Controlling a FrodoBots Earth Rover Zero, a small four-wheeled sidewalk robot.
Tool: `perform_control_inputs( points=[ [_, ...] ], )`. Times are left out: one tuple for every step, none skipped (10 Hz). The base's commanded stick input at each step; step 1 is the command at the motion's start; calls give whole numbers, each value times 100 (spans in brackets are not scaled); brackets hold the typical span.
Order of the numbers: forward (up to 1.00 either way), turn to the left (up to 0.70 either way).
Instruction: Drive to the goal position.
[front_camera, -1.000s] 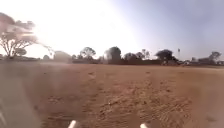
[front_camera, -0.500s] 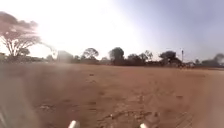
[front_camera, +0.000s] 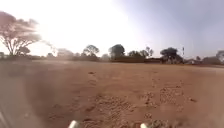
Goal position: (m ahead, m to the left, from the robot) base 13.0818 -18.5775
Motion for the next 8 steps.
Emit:
perform_control_inputs(
  points=[
    [70,0],
    [70,0],
    [70,0],
    [70,0],
    [70,0],
    [70,0],
    [70,0],
    [70,0]
  ],
)
